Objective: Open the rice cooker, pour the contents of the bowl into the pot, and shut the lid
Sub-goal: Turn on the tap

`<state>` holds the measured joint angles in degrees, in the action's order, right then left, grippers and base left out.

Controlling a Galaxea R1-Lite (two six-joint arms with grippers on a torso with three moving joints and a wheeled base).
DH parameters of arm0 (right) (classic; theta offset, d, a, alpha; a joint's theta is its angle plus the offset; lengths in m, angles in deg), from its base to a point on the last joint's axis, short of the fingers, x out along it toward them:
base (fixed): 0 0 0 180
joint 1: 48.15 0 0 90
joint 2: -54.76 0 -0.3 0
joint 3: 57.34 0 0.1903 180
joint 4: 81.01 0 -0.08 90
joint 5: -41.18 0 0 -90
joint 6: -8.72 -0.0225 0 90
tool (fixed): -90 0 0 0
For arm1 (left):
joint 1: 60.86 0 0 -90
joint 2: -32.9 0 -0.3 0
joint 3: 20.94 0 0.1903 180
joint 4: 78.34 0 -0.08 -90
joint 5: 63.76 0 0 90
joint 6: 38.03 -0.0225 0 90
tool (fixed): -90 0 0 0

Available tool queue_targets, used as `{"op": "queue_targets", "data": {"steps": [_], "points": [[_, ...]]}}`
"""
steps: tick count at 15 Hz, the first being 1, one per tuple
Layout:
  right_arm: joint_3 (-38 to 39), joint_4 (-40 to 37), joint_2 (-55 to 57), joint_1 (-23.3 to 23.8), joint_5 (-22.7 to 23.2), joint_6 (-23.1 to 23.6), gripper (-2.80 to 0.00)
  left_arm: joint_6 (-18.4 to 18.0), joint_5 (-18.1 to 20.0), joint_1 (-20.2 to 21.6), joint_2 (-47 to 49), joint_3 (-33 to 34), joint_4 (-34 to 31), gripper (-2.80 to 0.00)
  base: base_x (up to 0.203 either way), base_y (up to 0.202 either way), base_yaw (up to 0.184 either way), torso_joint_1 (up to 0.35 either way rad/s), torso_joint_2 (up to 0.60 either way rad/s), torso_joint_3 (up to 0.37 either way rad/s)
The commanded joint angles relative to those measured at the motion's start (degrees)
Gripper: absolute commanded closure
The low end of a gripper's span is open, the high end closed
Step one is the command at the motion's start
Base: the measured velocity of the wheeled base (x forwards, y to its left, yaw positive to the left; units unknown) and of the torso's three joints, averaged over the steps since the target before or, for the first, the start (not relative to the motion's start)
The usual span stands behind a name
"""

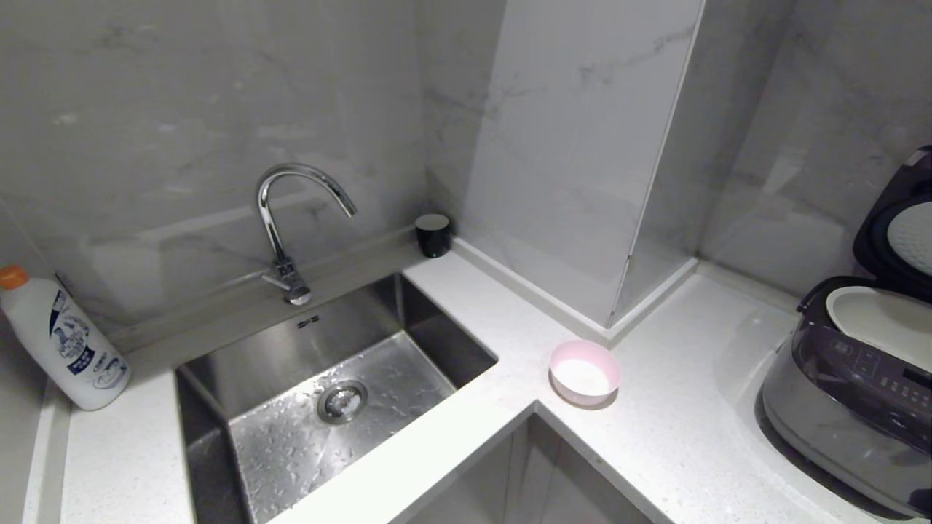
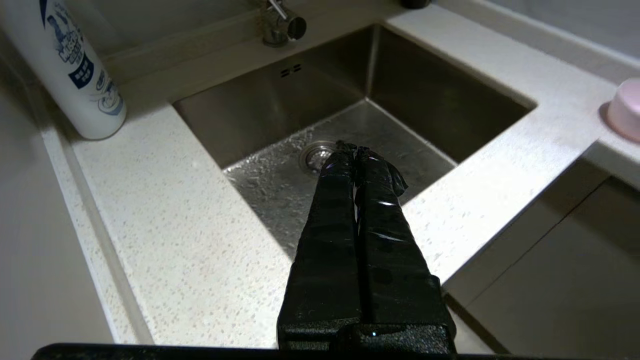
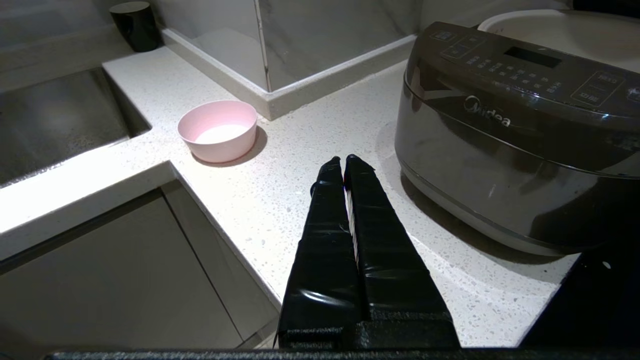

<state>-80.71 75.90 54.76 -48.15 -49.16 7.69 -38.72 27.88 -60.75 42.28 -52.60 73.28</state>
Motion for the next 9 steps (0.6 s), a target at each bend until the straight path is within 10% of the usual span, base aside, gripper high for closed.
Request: {"op": "queue_targets", "data": {"steps": [1, 9], "points": [[0.0, 0.0, 0.0, 0.0, -0.02, -0.02, 0.0, 1.47, 0.15, 0.07, 11.53, -3.56, 1.46, 0.0, 0.0, 0.0, 0.0, 0.0, 0.0, 0.0], [0.0, 0.0, 0.0, 0.0, -0.02, -0.02, 0.0, 21.77, -1.22, -1.8, 69.69, -25.62, 20.52, 0.0, 0.0, 0.0, 0.0, 0.0, 0.0, 0.0]]}}
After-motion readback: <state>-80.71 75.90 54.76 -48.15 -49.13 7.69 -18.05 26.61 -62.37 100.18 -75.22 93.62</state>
